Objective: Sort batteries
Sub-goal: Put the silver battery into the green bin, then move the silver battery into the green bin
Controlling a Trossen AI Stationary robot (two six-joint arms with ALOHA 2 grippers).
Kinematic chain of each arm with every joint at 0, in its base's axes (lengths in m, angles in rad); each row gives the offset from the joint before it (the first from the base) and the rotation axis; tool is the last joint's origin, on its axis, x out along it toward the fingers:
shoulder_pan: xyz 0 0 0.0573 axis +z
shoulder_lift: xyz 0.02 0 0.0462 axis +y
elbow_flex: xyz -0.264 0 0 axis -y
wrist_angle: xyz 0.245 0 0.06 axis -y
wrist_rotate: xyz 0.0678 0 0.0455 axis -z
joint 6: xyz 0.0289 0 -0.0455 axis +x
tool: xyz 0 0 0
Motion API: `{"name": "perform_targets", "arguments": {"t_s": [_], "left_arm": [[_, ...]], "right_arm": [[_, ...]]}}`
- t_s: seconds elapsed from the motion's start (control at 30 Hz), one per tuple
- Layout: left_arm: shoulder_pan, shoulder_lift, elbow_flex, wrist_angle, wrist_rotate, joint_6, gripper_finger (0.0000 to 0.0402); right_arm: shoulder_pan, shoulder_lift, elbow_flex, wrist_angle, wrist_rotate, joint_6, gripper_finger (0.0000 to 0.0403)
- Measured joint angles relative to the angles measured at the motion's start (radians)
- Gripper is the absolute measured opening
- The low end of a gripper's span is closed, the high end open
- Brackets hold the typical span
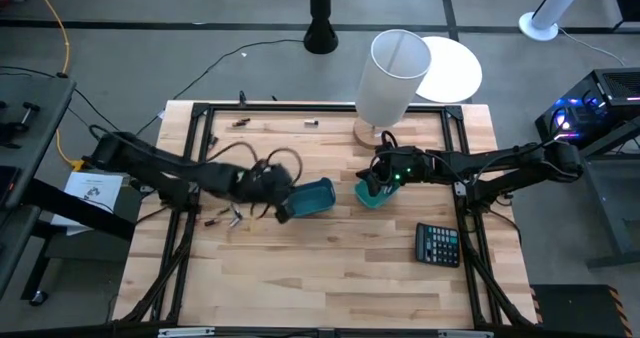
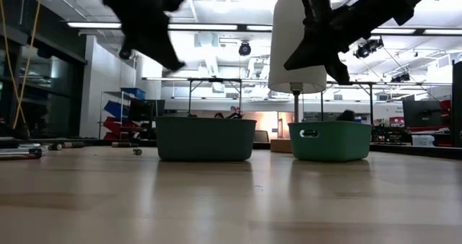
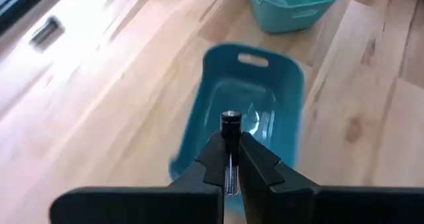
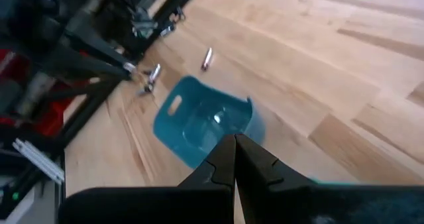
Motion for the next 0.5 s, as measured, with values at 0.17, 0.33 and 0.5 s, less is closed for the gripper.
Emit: {"name": "perform_targets", "arguments": {"t_s": [0.17, 0.33, 0.5], "left_arm": [[0.101, 0.073, -0.004, 0.222, 0.201, 0.183, 0.0049], [0.126, 0.088, 0.018, 0.169, 0.274, 0.258, 0.0138], [0.128, 0.042, 0.034, 0.049, 0.294, 0.303, 0.0189]], "right_arm": [[0.0, 0.0, 0.0, 0.029, 0.036, 0.004, 0.0], [0.0, 0.0, 0.0, 0.032, 0.038, 0.046, 0.0], [0.0, 0.0, 0.0, 0.031, 0.05, 0.053, 0.0]]}}
